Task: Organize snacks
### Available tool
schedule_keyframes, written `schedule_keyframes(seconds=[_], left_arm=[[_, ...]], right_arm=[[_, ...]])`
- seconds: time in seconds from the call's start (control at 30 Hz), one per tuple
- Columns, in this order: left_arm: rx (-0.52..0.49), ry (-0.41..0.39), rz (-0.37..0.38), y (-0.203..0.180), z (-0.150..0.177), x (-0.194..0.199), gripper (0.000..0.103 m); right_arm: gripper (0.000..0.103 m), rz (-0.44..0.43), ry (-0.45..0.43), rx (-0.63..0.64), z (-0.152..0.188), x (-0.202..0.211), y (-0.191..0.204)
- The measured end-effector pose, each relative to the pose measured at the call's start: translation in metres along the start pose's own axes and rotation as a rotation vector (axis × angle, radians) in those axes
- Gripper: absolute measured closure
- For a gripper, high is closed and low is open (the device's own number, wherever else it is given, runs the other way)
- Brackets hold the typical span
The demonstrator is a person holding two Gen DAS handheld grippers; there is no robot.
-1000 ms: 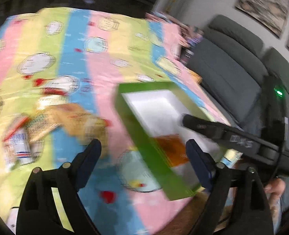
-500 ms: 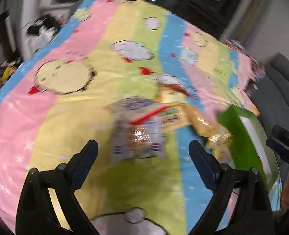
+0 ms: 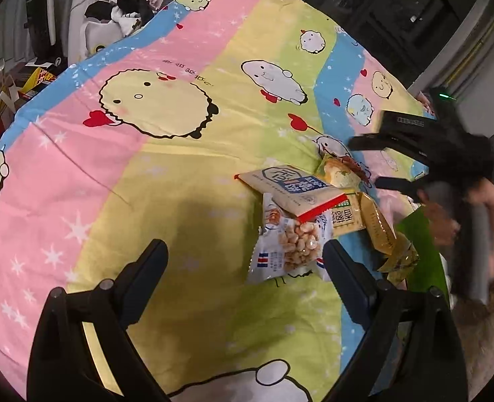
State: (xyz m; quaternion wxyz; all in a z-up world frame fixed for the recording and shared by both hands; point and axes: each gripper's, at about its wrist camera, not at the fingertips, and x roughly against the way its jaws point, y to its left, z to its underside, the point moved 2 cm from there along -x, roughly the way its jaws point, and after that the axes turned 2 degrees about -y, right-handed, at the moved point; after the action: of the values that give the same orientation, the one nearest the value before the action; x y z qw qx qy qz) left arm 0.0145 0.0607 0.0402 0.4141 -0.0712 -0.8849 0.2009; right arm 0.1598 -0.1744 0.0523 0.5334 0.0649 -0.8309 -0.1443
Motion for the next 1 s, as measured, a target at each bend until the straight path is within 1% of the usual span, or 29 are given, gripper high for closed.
schedule_keyframes(seconds=[0.1,0.17,0.23,0.3,0.37,0.4,0.43,0.53,0.63,0.73,0.8,0.87,0.9,0.97,1.0], left_arm=[[-0.008,0.001,0.006,-0.002,0.000,0.000,0.009],[-0.004,0.007,0.014,-0.002,0.000,-0.002,0.009],[0.016,0.023,0.046,-0.001,0.000,-0.005,0.009],[0.033,0.036,0.059,-0.001,0.001,-0.006,0.009],[0.025,0.036,0.060,-0.003,0.000,-0.005,0.009],[0.023,0.035,0.060,-0.004,0.000,-0.005,0.009],[0.021,0.034,0.060,-0.005,0.000,-0.005,0.009],[0.018,0.034,0.057,-0.005,0.000,-0.006,0.009],[0.012,0.030,0.043,-0.005,0.000,-0.006,0.009],[0.018,0.032,0.039,-0.003,0.000,-0.006,0.009],[0.026,0.034,0.033,0.000,-0.001,-0.005,0.009],[0.035,0.033,0.029,0.003,-0.001,-0.004,0.009],[0.043,0.034,0.023,0.006,-0.002,-0.003,0.011],[0.051,0.034,0.010,0.009,-0.001,-0.003,0.011],[0.053,0.034,0.003,0.009,-0.001,-0.002,0.011]], right_arm=[[0.019,0.074,0.008,-0.003,-0.014,-0.020,0.000],[0.019,0.106,0.011,0.009,-0.022,-0.031,0.001],[0.019,0.111,0.045,0.019,-0.024,-0.042,-0.002],[0.019,0.109,0.061,0.008,-0.023,-0.048,-0.008],[0.029,0.066,0.072,-0.003,-0.022,-0.052,-0.012],[0.038,0.040,0.069,-0.004,-0.021,-0.052,-0.013],[0.045,0.034,0.062,0.003,-0.021,-0.050,-0.013],[0.046,0.022,0.038,0.051,-0.017,-0.041,-0.010],[0.047,0.041,-0.009,0.095,-0.012,-0.028,-0.004],[0.047,0.023,-0.055,0.115,-0.001,-0.001,0.000],[0.047,0.018,-0.104,0.140,0.017,0.025,0.002],[0.047,0.010,-0.136,0.155,0.036,0.041,0.006],[0.047,-0.014,-0.146,0.165,0.053,0.049,0.007],[0.047,-0.067,-0.138,0.169,0.082,0.055,0.006],[0.047,-0.099,-0.120,0.171,0.104,0.056,0.005]])
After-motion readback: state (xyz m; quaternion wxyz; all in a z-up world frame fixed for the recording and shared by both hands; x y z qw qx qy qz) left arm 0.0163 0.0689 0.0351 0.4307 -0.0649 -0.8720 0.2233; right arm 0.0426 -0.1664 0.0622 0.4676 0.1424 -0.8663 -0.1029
